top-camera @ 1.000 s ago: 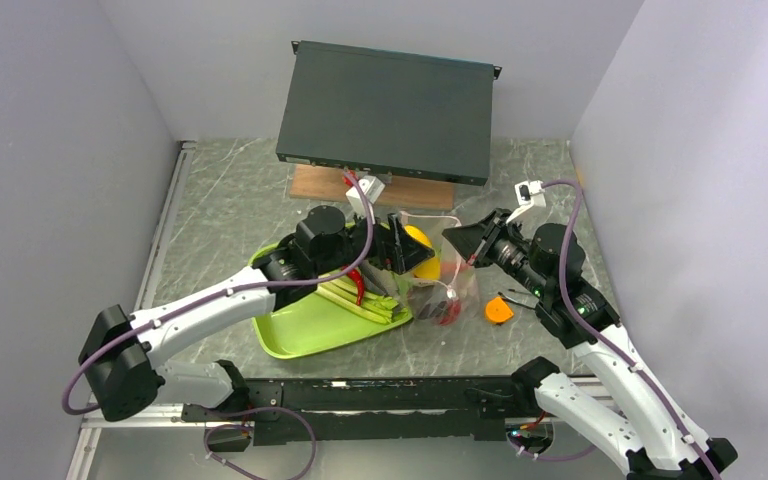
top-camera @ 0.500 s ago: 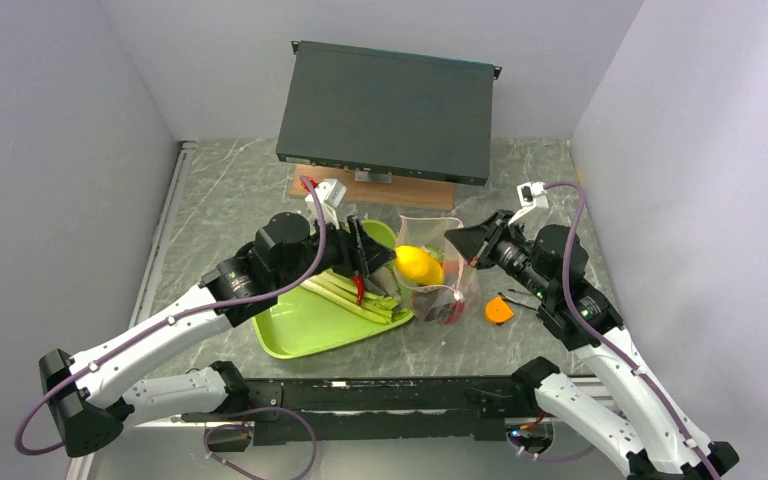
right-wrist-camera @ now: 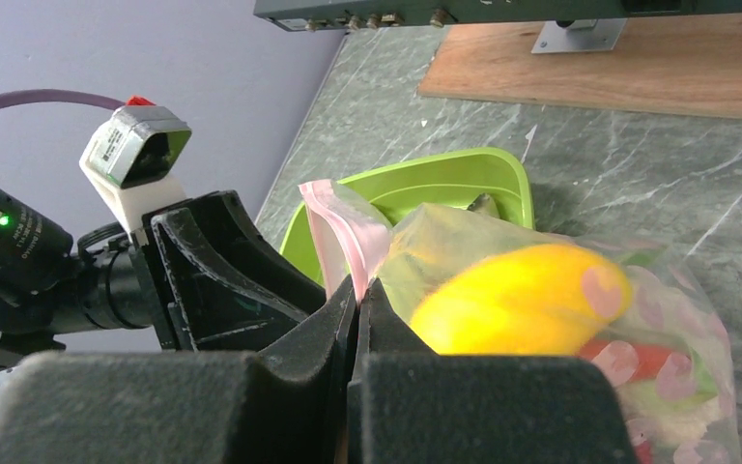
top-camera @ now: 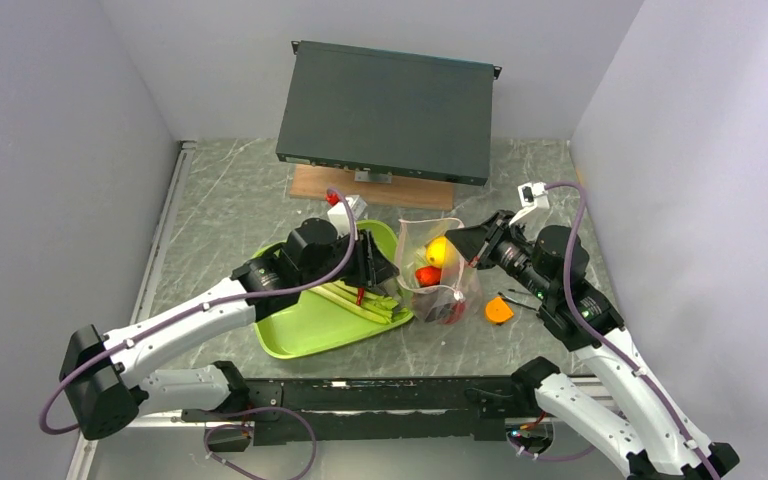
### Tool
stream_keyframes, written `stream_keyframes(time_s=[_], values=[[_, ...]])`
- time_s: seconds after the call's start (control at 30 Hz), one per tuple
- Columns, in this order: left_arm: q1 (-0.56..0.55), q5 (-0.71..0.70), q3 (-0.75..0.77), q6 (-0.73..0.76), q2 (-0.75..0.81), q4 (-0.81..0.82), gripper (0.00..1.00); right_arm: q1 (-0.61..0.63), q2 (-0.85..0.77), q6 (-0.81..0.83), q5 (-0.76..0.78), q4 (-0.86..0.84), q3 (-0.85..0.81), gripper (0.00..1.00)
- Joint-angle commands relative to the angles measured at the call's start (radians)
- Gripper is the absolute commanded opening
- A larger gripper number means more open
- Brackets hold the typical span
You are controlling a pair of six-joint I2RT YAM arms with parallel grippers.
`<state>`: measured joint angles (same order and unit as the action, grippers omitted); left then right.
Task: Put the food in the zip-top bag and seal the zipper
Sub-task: Adjust the zipper food storage bag at the center of the board.
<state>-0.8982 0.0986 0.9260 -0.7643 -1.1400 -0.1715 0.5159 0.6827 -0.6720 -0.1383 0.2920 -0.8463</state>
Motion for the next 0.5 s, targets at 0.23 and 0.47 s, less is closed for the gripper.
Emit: stream_keyframes(time_s=[0.23, 0.47], values=[[-0.001, 0.153, 0.041, -0.027, -0.103, 0.154, 0.43, 0.003, -0.026, 0.003, -0.009, -0.081, -0.046, 0.00], [-0.002, 0.222, 0.168, 0.036, -0.103, 0.135, 0.04, 0.003, -0.064, 0.094, 0.077, 0.033, -0.097, 0.00]])
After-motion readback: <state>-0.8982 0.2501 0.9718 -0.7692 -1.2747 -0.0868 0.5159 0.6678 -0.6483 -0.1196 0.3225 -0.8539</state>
